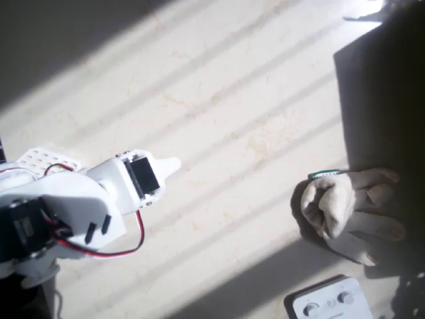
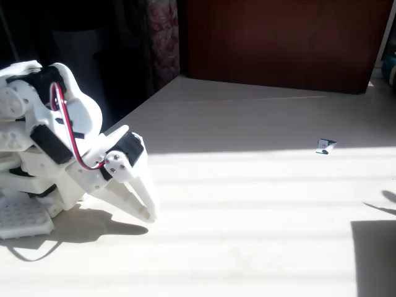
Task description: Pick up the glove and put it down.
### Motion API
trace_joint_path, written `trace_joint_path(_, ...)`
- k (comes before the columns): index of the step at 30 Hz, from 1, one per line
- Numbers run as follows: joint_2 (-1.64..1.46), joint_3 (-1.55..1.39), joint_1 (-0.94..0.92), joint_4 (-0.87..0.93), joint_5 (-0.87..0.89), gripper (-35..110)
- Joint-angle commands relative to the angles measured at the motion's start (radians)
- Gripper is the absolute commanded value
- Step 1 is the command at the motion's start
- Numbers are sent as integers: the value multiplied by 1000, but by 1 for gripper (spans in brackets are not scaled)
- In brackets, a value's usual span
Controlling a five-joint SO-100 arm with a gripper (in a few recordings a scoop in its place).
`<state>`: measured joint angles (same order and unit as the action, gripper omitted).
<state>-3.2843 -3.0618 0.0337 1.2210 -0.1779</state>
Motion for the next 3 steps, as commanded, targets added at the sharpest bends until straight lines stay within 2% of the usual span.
trace_joint_path(1, -6, 48, -11, 5, -5, 0)
trace_joint_path(3, -6, 48, -11, 5, -5, 0)
